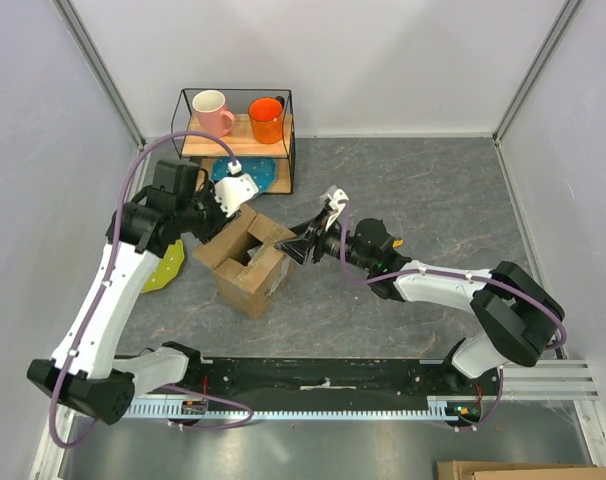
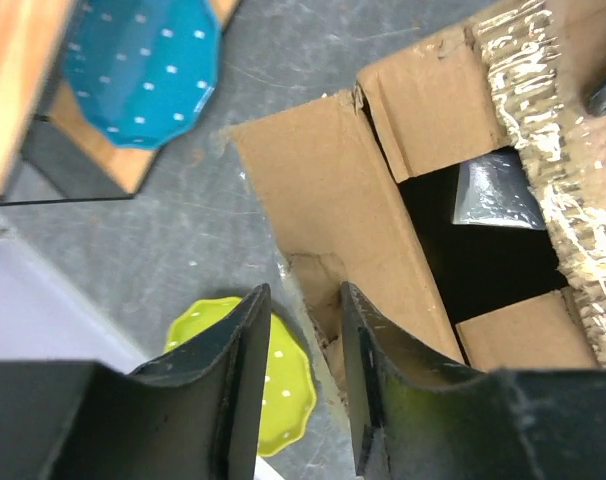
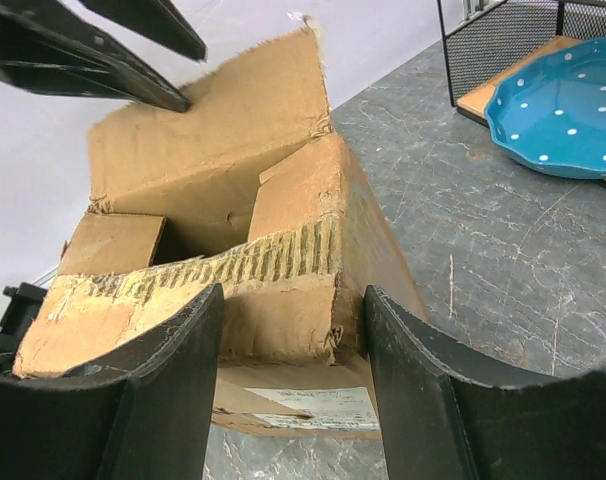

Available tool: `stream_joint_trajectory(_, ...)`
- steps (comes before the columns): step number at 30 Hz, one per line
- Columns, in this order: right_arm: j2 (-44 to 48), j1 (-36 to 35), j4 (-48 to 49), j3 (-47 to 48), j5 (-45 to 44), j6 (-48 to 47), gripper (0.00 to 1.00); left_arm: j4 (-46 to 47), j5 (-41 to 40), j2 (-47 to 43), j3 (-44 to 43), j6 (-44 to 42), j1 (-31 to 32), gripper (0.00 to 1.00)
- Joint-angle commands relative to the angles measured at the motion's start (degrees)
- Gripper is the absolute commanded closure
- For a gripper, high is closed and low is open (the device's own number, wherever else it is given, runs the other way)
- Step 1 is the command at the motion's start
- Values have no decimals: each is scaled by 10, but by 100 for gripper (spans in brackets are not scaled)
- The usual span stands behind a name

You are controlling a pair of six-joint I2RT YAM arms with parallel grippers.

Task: Unpack the express box
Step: Open the express box at the center of the board.

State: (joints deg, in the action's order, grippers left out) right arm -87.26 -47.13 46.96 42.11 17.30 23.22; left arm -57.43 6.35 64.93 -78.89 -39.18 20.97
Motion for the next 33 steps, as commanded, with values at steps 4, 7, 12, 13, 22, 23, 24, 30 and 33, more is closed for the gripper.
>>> stream_joint_trajectory(4,11,-13,-176,-41,48,-30,55,-89,188,80,-6,-6,-75,61)
stream_joint_trajectory(7,20,-14,-184,-39,46,-29,55,-80,207,78,1,9,-75,60)
stream_joint_trajectory(12,17,-14,-186,-32,42,-26,55,-74,234,63,6,19,-76,60)
stream_joint_trajectory(13,13,-13,-187,-28,41,-25,55,-73,237,58,7,20,-76,60)
stream_joint_trajectory(22,-8,-24,-215,24,18,-9,57,-38,300,13,87,35,-75,75)
stream_joint_trajectory(23,-11,-27,-219,30,15,-9,57,-34,301,5,109,36,-74,75)
stream_joint_trajectory(24,-12,-30,-223,34,12,-9,57,-27,301,2,119,35,-74,75)
stream_joint_trajectory(30,-32,-44,-253,63,-14,-10,59,-27,311,-4,150,41,-76,71)
stream_joint_trajectory(33,-39,-52,-274,75,-29,-14,59,-21,305,-2,135,51,-86,54)
